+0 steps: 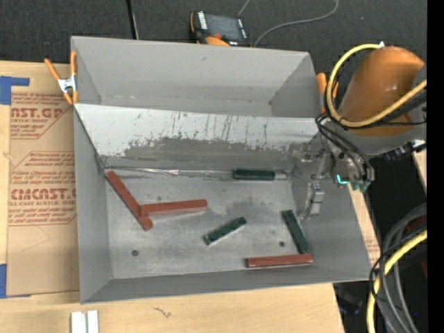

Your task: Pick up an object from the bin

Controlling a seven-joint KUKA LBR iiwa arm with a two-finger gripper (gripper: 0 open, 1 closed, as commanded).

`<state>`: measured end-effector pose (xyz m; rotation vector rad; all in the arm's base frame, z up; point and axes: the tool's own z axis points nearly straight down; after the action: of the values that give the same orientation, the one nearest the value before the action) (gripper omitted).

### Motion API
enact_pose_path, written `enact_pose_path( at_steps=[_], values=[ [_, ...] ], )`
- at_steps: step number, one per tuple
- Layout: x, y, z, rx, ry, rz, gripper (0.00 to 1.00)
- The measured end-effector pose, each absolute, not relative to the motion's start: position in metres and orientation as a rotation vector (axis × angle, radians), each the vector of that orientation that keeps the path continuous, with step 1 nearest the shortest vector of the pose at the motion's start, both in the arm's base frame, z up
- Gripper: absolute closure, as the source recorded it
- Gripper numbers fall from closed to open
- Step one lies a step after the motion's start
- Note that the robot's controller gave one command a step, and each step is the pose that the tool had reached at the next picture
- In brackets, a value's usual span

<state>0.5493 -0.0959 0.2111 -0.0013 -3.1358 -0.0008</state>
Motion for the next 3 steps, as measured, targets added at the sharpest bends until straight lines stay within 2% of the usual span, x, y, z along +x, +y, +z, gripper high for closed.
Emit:
enact_pose_path(
  at_steps=[1,2,3],
  values=[
    [0.51,-0.047,0.093,0.129,-3.13,-0.005,0.0],
    [0.525,0.009,0.069,0.361,-3.12,-0.004,0.0],
    [0.525,0.007,0.07,0.357,-3.122,-0.001,1.0]
  ],
)
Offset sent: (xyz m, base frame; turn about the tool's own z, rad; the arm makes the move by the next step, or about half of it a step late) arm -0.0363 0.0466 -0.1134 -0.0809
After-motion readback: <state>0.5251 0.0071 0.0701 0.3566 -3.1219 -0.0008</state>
